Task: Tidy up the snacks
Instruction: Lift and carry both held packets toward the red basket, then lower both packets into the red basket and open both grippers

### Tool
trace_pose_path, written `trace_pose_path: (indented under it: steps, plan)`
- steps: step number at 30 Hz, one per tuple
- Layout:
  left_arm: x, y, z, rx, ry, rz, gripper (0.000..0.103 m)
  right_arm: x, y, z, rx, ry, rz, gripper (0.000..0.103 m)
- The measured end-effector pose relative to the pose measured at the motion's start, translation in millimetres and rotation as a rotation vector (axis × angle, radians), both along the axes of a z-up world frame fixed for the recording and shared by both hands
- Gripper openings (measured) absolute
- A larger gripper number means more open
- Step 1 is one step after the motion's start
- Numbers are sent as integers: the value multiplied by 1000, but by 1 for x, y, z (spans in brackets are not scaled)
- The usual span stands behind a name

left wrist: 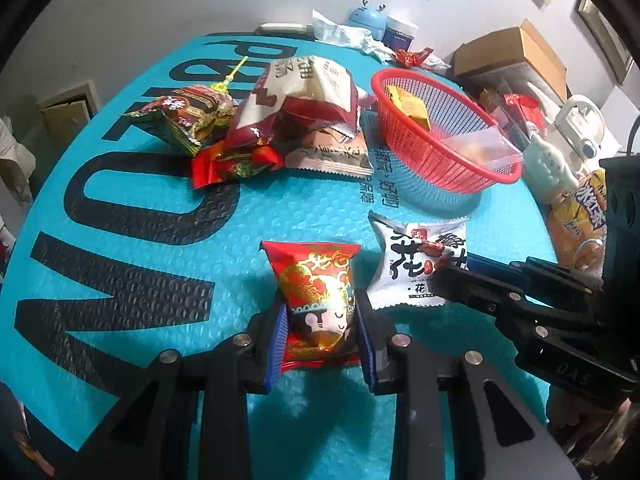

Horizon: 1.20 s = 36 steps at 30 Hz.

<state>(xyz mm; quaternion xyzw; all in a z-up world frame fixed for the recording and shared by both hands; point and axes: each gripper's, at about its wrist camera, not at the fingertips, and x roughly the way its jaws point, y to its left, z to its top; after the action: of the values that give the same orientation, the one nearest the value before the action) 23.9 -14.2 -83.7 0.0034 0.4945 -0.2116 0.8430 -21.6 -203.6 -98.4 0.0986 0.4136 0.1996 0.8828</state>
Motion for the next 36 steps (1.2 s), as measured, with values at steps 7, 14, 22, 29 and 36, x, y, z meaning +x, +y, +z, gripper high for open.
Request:
trace_pose_path:
  steps: [7, 14, 22, 29, 36]
  plan:
    - [-7, -2, 21, -13, -46, -6, 30, -8, -5, 16, 18, -47, 8, 21]
    - [-12, -13, 43, -37, -97, -45, 30, -21, -16, 40, 3, -110, -13, 21]
    - [-9, -41, 65, -55, -153, -119, 30, -30, -37, 61, -25, -158, -64, 21]
    - [0, -71, 83, -81, -192, -182, 30, -30, -63, 74, -33, -198, -134, 21]
    - [17, -103, 102, -64, -248, -227, 30, -20, -89, 93, -74, -250, -218, 21]
